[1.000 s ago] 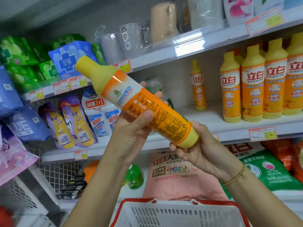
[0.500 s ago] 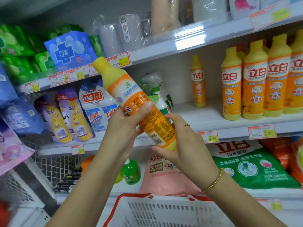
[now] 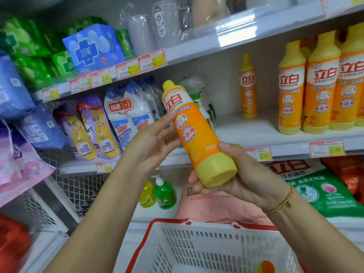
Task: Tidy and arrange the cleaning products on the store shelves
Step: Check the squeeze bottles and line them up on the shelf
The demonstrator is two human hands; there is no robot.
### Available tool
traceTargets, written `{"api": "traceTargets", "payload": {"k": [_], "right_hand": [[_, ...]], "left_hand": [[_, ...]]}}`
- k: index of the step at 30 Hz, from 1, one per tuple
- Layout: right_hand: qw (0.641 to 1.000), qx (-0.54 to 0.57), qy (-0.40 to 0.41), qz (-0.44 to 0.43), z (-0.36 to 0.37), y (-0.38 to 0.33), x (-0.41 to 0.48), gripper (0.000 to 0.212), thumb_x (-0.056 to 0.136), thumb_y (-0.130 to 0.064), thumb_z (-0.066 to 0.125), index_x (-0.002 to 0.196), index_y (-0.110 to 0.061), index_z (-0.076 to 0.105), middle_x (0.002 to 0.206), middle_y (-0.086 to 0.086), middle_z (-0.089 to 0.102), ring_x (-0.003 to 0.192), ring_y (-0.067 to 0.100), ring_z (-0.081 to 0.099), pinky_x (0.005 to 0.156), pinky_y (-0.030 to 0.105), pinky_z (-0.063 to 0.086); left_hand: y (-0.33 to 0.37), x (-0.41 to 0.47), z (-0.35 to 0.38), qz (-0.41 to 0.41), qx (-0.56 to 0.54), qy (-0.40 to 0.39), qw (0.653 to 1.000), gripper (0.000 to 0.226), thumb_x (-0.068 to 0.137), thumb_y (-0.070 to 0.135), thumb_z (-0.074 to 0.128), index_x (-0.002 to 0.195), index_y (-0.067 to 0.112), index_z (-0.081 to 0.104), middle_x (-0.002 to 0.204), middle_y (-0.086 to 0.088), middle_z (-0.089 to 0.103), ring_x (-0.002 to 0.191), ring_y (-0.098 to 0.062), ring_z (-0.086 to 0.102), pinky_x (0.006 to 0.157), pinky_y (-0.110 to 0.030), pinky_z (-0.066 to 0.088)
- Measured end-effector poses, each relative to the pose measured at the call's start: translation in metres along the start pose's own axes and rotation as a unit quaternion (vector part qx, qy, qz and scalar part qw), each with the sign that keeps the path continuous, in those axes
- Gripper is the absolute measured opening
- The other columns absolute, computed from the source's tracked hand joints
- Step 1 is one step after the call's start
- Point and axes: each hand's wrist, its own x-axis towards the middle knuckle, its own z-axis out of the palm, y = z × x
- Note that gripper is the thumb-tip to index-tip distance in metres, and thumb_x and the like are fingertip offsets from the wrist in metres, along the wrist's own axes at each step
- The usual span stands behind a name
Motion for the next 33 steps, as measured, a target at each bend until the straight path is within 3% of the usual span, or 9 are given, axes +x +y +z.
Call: {"api": "traceTargets", "payload": {"k": [2,7,14,19,22,25,28,31,33], "right_hand": [[0.999,0.029,-0.018,0.026,0.006,-0.007,-0.001,0.065,0.055,-0.048,0.083,0.093,0.004,0.070,0.085,0.029,0.068,0.072,0.033,0.071,0.059,0.031,0.059],[0.996,0.062,-0.014,0.055,0.017,-0.026,-0.004,0.056,0.058,-0.045,0.071,0.080,0.007,0.073,0.078,0.027,0.069,0.065,0.030,0.071,0.054,0.029,0.059],[0.991,0.090,-0.022,0.101,-0.018,-0.029,-0.012,0.068,0.057,-0.031,0.089,0.108,0.008,0.065,0.099,0.034,0.064,0.072,0.037,0.070,0.058,0.035,0.060],[0.993,0.044,0.059,0.094,-0.046,-0.026,-0.021,0.097,0.042,-0.029,0.095,0.121,0.004,0.050,0.092,0.029,0.066,0.069,0.041,0.069,0.052,0.036,0.059],[0.994,-0.056,0.070,0.064,-0.068,-0.028,-0.029,0.083,0.049,-0.037,0.092,0.114,0.002,0.058,0.097,0.025,0.068,0.080,0.034,0.070,0.060,0.034,0.059],[0.984,-0.138,0.111,0.010,-0.086,-0.037,-0.034,0.047,0.078,-0.031,0.070,0.115,-0.002,0.063,0.107,0.018,0.069,0.092,0.024,0.069,0.072,0.032,0.059],[0.912,-0.297,0.275,-0.063,-0.108,-0.048,-0.033,0.024,0.089,-0.015,0.060,0.111,-0.008,0.068,0.101,0.008,0.073,0.090,0.019,0.070,0.073,0.024,0.058],[0.766,-0.465,0.421,-0.136,-0.135,-0.057,-0.026,0.016,0.090,-0.011,0.063,0.102,-0.013,0.072,0.097,-0.001,0.072,0.087,0.011,0.067,0.078,0.019,0.053],[0.627,-0.611,0.458,-0.151,-0.153,-0.060,-0.017,0.019,0.090,-0.011,0.059,0.104,-0.015,0.072,0.102,-0.002,0.070,0.090,0.010,0.063,0.076,0.019,0.044]], "left_hand": [[0.000,-0.001,0.001,-0.028,-0.031,0.010,0.999,0.040,0.066,0.021,0.067,0.101,0.000,0.062,0.084,-0.013,0.073,0.071,-0.020,0.073,0.053,-0.029,0.057],[-0.003,-0.001,-0.001,-0.083,-0.046,0.012,0.995,0.074,0.066,0.028,0.068,0.128,-0.009,0.052,0.125,-0.024,0.061,0.085,-0.025,0.071,0.067,-0.035,0.061],[-0.013,0.004,0.009,-0.041,-0.015,-0.008,0.999,0.030,0.067,0.013,0.065,0.093,-0.002,0.065,0.089,-0.017,0.073,0.078,-0.020,0.073,0.064,-0.028,0.060],[-0.038,0.008,0.025,-0.031,0.050,-0.042,0.997,0.038,0.070,0.018,0.068,0.106,0.007,0.065,0.100,-0.012,0.073,0.086,-0.017,0.072,0.075,-0.027,0.059],[-0.051,0.014,0.040,-0.015,0.101,-0.051,0.993,0.050,0.069,0.023,0.070,0.118,0.014,0.061,0.104,-0.008,0.073,0.087,-0.017,0.072,0.073,-0.027,0.059],[-0.057,0.034,0.059,0.036,0.163,-0.029,0.986,0.041,0.076,0.019,0.073,0.115,0.012,0.062,0.102,-0.007,0.074,0.087,-0.019,0.072,0.070,-0.026,0.059],[-0.064,0.066,0.077,0.099,0.184,-0.013,0.978,0.032,0.076,0.001,0.074,0.105,0.009,0.063,0.095,-0.005,0.073,0.082,-0.014,0.071,0.067,-0.021,0.057],[-0.073,0.104,0.087,0.176,0.253,-0.006,0.951,0.053,0.067,-0.010,0.078,0.112,0.009,0.058,0.098,0.003,0.069,0.085,-0.007,0.068,0.074,-0.018,0.056],[-0.082,0.126,0.092,0.206,0.297,-0.004,0.932,0.064,0.064,-0.011,0.080,0.119,0.009,0.053,0.107,0.003,0.066,0.093,-0.007,0.065,0.083,-0.020,0.055]]}}
